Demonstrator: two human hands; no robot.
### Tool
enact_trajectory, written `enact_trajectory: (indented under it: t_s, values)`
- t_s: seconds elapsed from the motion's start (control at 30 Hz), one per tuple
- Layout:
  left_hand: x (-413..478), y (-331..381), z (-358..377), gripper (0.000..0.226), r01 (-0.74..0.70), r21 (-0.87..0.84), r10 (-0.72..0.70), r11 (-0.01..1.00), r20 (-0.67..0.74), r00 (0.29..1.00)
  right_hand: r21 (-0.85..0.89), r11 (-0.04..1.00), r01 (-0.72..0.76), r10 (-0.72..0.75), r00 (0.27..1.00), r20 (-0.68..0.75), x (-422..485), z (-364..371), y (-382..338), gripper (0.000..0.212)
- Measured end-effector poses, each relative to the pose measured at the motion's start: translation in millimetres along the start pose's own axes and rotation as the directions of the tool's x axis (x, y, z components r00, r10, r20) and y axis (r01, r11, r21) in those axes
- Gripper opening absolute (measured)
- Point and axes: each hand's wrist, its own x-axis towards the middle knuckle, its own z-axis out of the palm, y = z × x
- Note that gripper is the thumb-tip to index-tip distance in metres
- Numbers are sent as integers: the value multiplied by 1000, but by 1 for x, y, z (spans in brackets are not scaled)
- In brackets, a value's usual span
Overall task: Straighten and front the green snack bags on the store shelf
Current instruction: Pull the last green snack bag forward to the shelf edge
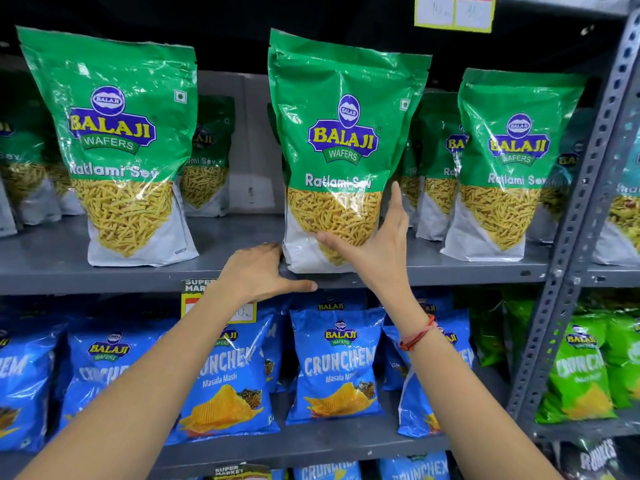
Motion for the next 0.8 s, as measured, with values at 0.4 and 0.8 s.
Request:
enact_trajectory:
  t_s: [0.4, 0.8]
  values:
    - [0, 1, 1, 91, -22, 51, 24, 998, -35, 999, 69, 994, -79, 74, 995, 71, 23, 17, 20, 100]
    - [3, -4, 6, 95, -31, 47, 33, 998, -43, 998, 60, 995, -75, 70, 995, 71, 26, 18, 23, 103]
